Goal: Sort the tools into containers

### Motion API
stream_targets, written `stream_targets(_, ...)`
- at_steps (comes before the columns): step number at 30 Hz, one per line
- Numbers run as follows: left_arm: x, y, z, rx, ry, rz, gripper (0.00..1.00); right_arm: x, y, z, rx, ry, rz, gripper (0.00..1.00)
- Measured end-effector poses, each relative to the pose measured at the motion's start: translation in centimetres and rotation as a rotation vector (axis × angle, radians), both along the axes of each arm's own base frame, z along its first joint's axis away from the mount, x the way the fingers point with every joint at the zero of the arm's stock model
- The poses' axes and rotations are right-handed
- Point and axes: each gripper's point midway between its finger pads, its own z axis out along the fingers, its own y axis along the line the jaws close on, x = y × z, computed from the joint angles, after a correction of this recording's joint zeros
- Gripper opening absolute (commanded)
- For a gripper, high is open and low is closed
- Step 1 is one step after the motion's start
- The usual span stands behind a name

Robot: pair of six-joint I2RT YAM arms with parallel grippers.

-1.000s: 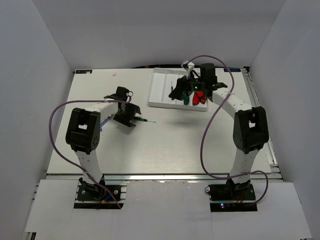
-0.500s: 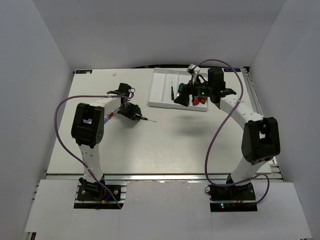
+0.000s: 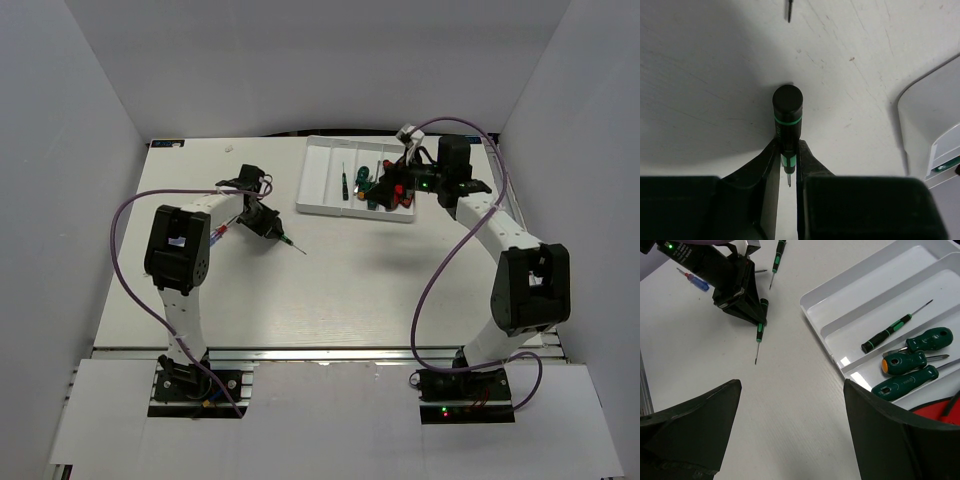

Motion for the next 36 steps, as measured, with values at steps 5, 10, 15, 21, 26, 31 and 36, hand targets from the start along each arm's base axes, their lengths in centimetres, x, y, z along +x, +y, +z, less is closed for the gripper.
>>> stream_targets(5,-0.3,-0.6,0.2,0.032,-0.024,-0.092,0.0,0.1,-0.7,0.5,0.005,-0.014,-0.017,0.89)
stream_targets(10,-0.2,-2.3,1.2,0.075,-0.084,-0.231,0.0,0.2,-1.1,0.9,0.007,-0.025,-0.026,0.9)
stream_targets(15,0.8,-4.8,3.7,0.1,-0.211,-0.388,0.0,0.2,-1.4,0.7,0.006,-0.023,-0.032,0.89)
stream_targets(21,3.2,-8.6,8.3,0.028,-0.436,-0.589,0.0,-0.1,-1.5,0.3,0.001,-0.018,-0.032,0.89)
stream_targets(26,8.8,-12.8,14.4,-0.039,-0.698,-0.731,0.0,-0.2,-2.1,0.7,-0.004,-0.041,-0.04,0.89)
stream_targets(31,13.0,-14.7,16.6,-0.012,-0.856,-0.809,0.05,-0.7,-2.6,1.2,-0.009,-0.062,-0.046,0.89)
stream_targets(36,14.8,-15.2,14.6,0.023,-0.876,-0.833,0.14,-1.0,-2.9,1.2,-0.015,-0.068,-0.049,0.89)
